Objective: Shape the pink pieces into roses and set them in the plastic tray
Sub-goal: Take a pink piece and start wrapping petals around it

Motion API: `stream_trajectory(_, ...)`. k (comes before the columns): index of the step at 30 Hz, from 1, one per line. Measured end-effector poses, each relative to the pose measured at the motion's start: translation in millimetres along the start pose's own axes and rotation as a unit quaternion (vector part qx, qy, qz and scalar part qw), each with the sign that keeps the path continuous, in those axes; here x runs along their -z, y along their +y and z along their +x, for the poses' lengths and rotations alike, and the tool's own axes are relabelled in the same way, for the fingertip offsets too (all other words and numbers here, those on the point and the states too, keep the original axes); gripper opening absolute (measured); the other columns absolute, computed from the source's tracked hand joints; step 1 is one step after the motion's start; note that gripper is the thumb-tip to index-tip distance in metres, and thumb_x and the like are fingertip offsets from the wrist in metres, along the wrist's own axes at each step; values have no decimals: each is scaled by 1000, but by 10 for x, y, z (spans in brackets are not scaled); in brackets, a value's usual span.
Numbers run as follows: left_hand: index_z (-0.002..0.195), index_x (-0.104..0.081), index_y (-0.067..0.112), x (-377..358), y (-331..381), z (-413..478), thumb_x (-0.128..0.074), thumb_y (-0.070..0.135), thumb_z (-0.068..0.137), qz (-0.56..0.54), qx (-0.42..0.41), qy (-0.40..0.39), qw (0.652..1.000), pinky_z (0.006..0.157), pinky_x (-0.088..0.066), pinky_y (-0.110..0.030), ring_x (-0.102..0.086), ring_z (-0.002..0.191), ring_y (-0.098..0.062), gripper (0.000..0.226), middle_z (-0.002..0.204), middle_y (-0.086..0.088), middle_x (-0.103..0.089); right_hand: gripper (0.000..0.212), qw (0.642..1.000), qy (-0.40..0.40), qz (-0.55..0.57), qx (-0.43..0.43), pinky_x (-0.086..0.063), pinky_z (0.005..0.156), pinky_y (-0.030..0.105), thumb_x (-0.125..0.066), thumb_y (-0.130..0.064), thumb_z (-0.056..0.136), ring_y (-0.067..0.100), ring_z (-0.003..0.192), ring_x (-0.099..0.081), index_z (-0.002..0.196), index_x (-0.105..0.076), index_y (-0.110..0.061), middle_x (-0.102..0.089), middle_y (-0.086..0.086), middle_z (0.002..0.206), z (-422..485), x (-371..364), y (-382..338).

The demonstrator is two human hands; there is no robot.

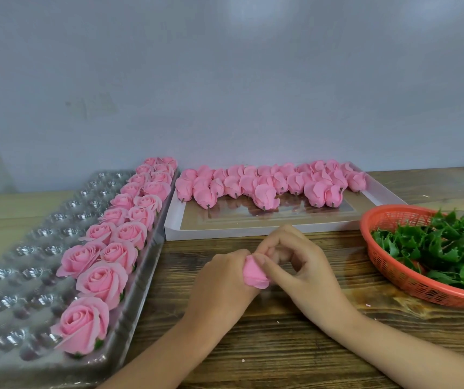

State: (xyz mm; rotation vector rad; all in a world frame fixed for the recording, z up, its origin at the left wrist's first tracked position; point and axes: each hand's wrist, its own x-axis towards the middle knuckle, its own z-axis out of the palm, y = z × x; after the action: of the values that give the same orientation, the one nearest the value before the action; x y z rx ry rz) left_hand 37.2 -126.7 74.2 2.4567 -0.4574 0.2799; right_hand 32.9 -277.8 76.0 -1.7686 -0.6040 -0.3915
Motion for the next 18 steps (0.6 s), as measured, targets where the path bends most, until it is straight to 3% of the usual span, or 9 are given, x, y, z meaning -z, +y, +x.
stream_trajectory(3,81,-60,30,-6,-8,3,-64,46,83,-16,17,4,1000,54,-43,-18,-56,64,-2,18,70,13,-61,17,997,17,62,-34,-45,61,23,-68,-10,92,9,60,-54,82,-65,-24,-59,-9,74,4,8,20)
stream_trajectory(5,77,-60,30,-6,-6,1,-66,49,81,-39,26,18,999,52,-43,-19,-57,63,-3,20,68,12,-62,4,992,23,107,-62,-45,64,27,-66,-25,91,12,64,-52,90,-63,-24,-58,-9,76,8,8,22)
stream_trajectory(8,69,-61,30,6,-28,23,-65,43,75,-121,47,38,991,51,-42,-16,-59,61,-4,15,63,9,-63,35,992,-13,94,-89,-43,67,30,-68,-49,80,18,69,-51,105,-59,-26,-54,-8,86,11,-11,47)
stream_trajectory(10,64,-64,30,16,-48,60,-67,29,79,-168,53,40,983,53,-43,-13,-60,61,-4,15,63,8,-65,45,993,-44,68,-81,-41,63,25,-73,-49,75,12,66,-49,111,-56,-28,-52,-11,86,9,-30,51)
stream_trajectory(13,56,-65,36,27,-60,66,-68,14,82,-189,37,21,981,54,-41,-8,-60,60,2,35,61,19,-65,49,995,-66,28,-64,-39,60,20,-80,-46,70,2,61,-46,110,-54,-36,-53,-11,77,1,-35,50)
stream_trajectory(18,63,-60,35,7,-58,39,-66,28,79,-130,6,27,991,59,-51,-24,-61,65,-4,18,66,12,-65,37,996,-75,14,-34,-36,56,19,-79,-40,75,3,57,-41,103,-55,-33,-64,8,76,-10,-30,14)
